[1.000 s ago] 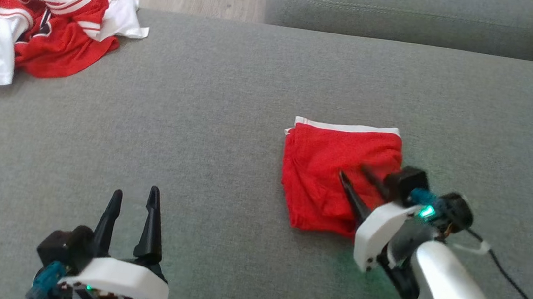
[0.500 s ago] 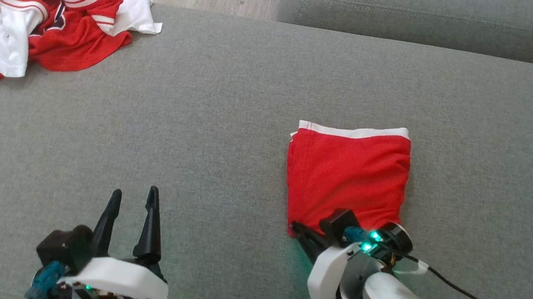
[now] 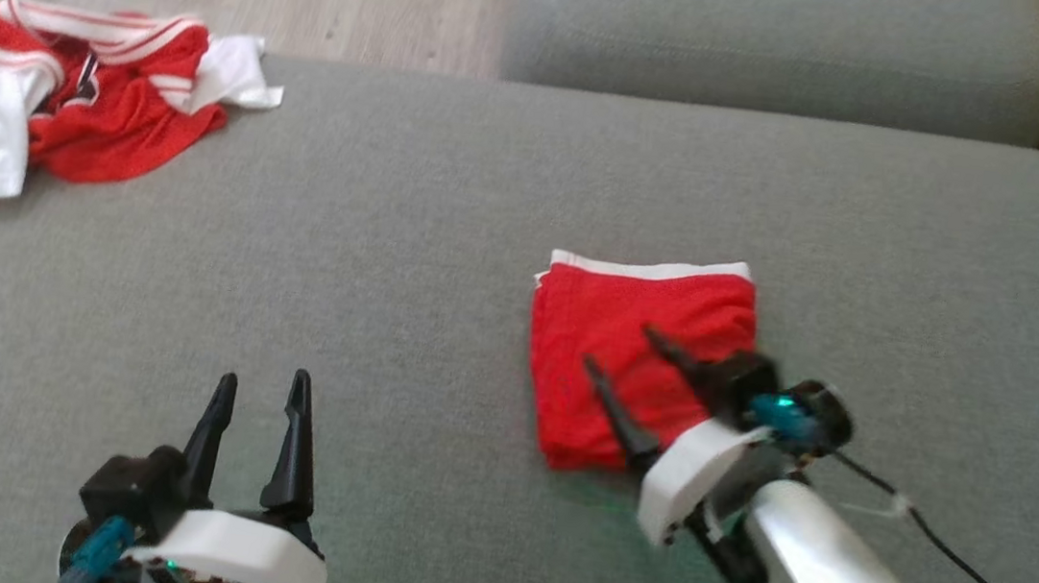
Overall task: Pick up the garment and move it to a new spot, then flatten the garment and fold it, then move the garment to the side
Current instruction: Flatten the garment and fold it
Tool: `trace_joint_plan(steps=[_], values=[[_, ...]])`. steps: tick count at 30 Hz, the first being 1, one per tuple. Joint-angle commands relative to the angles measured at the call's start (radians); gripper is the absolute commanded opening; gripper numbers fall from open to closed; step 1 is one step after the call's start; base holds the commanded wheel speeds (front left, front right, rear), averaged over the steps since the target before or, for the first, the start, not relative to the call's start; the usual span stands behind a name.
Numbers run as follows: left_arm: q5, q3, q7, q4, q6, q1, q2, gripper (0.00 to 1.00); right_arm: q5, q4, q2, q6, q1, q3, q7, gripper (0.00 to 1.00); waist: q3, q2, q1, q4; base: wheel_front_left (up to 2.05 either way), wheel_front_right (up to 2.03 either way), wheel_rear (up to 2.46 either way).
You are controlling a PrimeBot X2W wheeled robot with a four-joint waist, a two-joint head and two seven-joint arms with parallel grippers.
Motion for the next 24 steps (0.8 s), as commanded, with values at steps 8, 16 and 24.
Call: trace_joint_plan(steps=[8, 16, 24], values=[[0.034, 0.031, -0.018, 0.026, -0.019, -0.039, -0.001, 1.0, -0.099, -0.141, 0.031, -0.001, 0.148, -0.287, -0.061, 1.0, -0.071, 0.0, 0.0, -0.042, 0.0, 0.0, 0.0], [0.048, 0.056, -0.021, 0.059, -0.032, 0.012, -0.019, 1.0, -0.154, -0.328, 0.039, -0.001, 0.358, -0.494, -0.039, 1.0, -0.086, 0.0, 0.0, -0.052, 0.0, 0.0, 0.0], [0.08, 0.08, -0.022, 0.066, -0.035, 0.06, -0.022, 1.0, -0.13, -0.458, 0.04, -0.001, 0.455, -0.515, 0.002, 1.0, -0.075, 0.0, 0.0, -0.064, 0.0, 0.0, 0.0]])
